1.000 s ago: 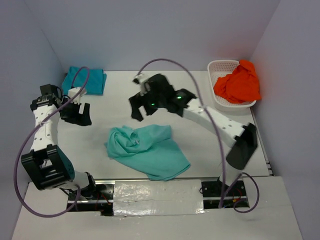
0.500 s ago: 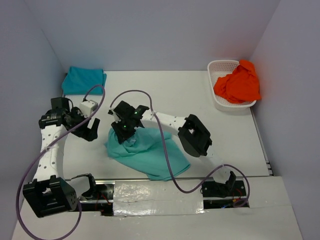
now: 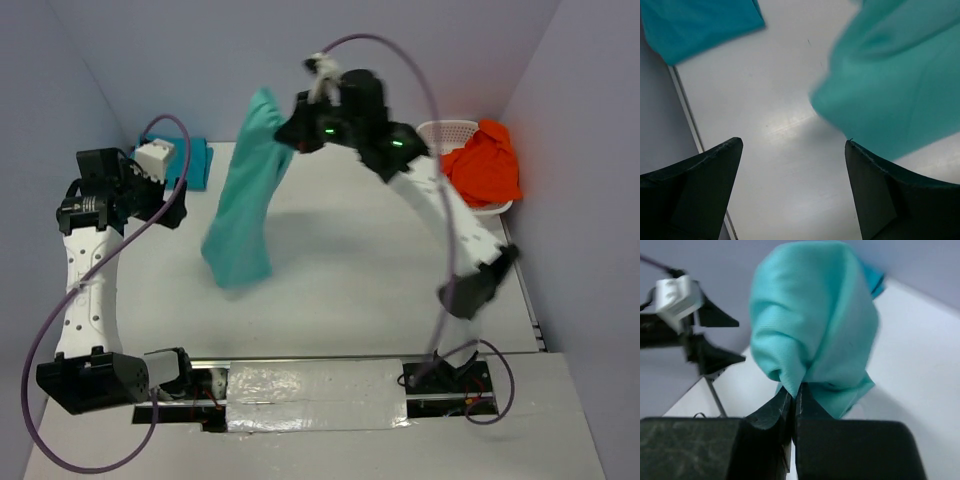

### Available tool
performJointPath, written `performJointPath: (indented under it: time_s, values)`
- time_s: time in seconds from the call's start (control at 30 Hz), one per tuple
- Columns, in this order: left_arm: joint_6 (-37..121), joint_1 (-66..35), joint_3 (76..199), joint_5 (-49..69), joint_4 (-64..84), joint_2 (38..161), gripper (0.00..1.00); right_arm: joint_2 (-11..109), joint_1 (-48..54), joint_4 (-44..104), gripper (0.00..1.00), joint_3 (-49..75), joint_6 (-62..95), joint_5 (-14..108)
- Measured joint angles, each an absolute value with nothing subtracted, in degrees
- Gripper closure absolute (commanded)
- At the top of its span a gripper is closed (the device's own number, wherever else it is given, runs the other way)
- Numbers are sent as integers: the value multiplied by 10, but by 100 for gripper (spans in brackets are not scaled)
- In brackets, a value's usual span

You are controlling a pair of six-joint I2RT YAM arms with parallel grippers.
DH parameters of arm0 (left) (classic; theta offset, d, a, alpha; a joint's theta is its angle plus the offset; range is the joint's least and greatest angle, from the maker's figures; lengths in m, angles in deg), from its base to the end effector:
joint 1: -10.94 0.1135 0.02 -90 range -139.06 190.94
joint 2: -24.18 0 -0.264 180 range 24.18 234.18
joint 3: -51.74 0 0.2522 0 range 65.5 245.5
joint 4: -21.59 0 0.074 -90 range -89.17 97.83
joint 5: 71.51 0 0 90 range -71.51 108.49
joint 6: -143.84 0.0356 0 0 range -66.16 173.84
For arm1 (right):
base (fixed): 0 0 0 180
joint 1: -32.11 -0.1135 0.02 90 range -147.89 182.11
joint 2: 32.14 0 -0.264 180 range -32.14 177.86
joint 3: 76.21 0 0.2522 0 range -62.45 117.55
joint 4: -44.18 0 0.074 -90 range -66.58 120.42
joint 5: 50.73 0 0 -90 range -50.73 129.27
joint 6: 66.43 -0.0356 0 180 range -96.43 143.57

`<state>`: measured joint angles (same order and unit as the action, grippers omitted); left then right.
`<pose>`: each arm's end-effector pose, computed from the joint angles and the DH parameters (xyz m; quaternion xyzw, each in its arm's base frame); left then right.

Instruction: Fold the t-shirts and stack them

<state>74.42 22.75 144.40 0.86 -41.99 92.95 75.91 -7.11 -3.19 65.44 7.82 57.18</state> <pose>0.2352 0.0382 0.3928 0.1333 0.8869 -0.0161 0.4421 0.3159 0.2719 0.4784 -0.2521 0.7414 0.3900 0.4844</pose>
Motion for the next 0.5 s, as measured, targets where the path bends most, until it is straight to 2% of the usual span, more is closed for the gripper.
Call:
performJointPath:
  time_s: [0.13,0.2,0.23,0.27,0.3,0.33,0.43,0.5]
  values:
    - [715,228,1514,2,-392,957,7,481,-38,68,99,399,123,590]
    - [712,223,1525,-4,-383,964,8,363,-48,95,90,272,144,607]
    - [713,217,1525,-4,-382,966,8,313,-51,117,71,209,150,615]
    - [715,207,1524,-1,-384,968,9,284,-49,119,62,164,152,617]
    - [718,193,1520,2,-384,970,9,265,-44,121,49,113,156,615]
    - [720,179,1512,3,-383,971,10,259,-39,124,28,67,158,611]
    - [737,132,1475,9,-389,972,11,281,-32,101,21,-75,153,600]
    - [750,98,1455,17,-398,979,10,310,-29,61,19,-159,137,583]
